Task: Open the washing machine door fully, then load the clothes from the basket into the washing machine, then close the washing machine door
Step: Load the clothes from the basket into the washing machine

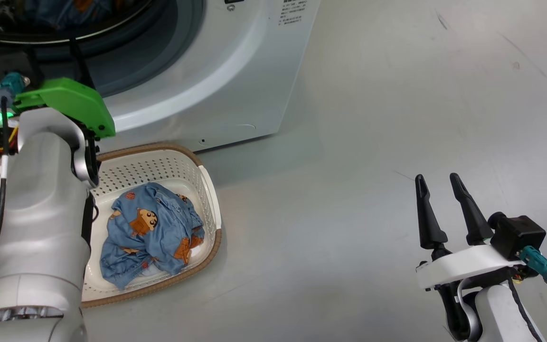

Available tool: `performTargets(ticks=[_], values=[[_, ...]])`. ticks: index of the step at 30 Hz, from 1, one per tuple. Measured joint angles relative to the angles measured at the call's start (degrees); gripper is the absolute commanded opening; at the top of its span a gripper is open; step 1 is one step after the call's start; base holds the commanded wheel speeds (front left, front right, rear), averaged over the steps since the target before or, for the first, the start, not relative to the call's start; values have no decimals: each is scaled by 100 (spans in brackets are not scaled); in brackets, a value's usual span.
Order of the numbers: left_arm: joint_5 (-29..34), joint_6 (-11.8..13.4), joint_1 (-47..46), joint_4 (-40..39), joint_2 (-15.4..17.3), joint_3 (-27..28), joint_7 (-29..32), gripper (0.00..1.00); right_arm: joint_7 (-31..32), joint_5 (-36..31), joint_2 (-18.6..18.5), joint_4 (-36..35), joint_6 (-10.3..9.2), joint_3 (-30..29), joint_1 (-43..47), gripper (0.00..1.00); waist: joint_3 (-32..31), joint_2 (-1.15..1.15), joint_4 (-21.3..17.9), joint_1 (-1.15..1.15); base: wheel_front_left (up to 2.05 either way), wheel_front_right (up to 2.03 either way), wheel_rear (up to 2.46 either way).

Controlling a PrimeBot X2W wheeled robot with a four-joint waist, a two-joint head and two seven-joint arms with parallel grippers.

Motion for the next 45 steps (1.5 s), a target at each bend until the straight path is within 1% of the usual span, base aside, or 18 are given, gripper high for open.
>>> performTargets(ticks=[3,8,11,15,18,24,32,37,42,45], values=[[-11,-100,270,10,-14,-9,-22,100,0,-10,-13,27,0,-62,98,100,-192,0,84,0,0,0,0],[-209,-222,806,2,-58,20,-54,100,0,-52,-47,69,0,-175,300,100,-532,0,205,0,0,0,0],[-252,-254,1151,-34,-94,19,-55,100,0,-60,-94,81,0,-253,430,100,-748,0,271,0,0,0,0],[-346,-349,1572,-147,-145,24,-55,100,0,-96,-170,82,0,-293,602,100,-1034,0,359,0,0,0,0],[-346,-397,1874,-372,-162,12,-55,100,1,-127,-190,70,0,-325,721,100,-1236,0,429,0,0,0,0],[-392,-446,2458,-772,-167,1,-55,100,0,-153,-353,45,0,-424,908,100,-1572,0,599,0,0,0,0],[-572,-479,3305,-1252,-166,-13,-55,100,0,-201,-377,33,0,-421,1094,100,-1968,0,809,0,0,0,0],[-836,-493,3800,-1573,-166,-225,-55,100,1,-202,-386,23,0,-339,1207,100,-2218,0,880,0,0,0,0],[-1056,-526,4193,-1883,-162,-534,-55,100,1,-202,-431,-44,0,-479,1417,100,-2384,0,940,0,0,0,0],[-1191,-524,4400,-2174,-160,-552,-55,100,1,-202,-495,-78,0,-506,1497,100,-2436,0,986,0,0,0,0]])
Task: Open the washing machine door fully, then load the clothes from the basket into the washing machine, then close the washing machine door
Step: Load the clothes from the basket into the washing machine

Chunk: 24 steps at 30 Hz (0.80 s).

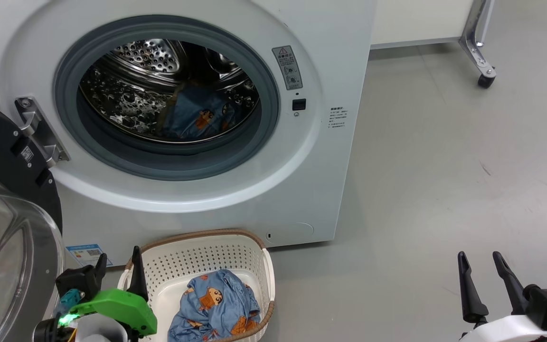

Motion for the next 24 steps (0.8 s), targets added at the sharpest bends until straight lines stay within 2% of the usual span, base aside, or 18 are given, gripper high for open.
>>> performTargets(ticks=[13,24], values=[[-141,131,798,-893,16,-53,0,100,0,-125,-109,-177,0,-12,24,100,-33,0,28,0,0,0,0],[-142,191,1267,-1354,47,-366,0,100,0,-165,-199,-237,0,7,58,100,-124,0,206,0,0,0,0]])
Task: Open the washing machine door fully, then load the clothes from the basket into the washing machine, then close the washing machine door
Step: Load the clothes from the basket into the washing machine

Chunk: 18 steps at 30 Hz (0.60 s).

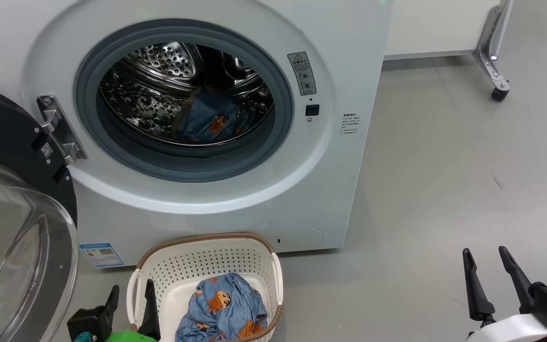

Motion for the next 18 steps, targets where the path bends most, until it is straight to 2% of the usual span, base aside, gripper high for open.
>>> performTargets(ticks=[18], values=[[32,177,454,-558,29,-111,0,100,0,-23,-59,14,0,221,49,100,-93,0,163,0,0,0,0]])
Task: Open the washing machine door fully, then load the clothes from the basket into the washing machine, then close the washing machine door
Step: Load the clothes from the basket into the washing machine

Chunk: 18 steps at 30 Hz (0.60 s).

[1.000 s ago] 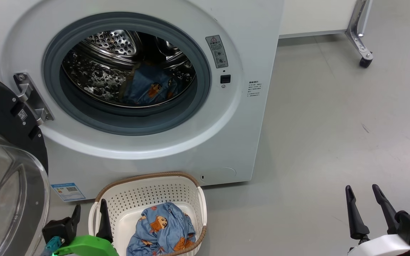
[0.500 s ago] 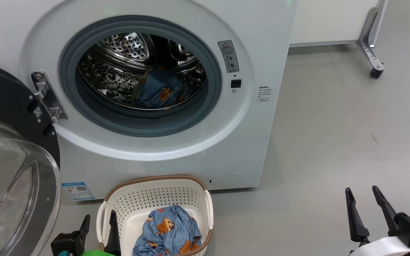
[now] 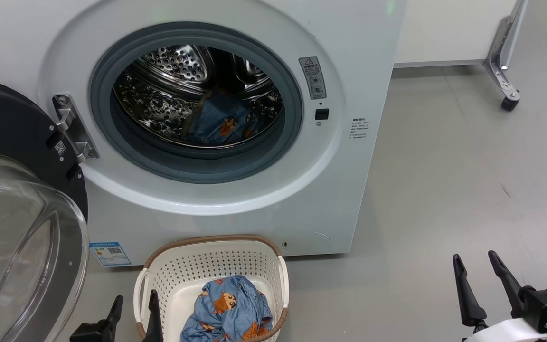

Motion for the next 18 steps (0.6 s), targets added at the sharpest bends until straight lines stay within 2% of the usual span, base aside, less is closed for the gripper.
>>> performTargets(ticks=[18], values=[[87,149,216,-250,23,-75,7,100,0,0,25,-13,0,158,-2,100,175,0,-8,0,0,0,0]])
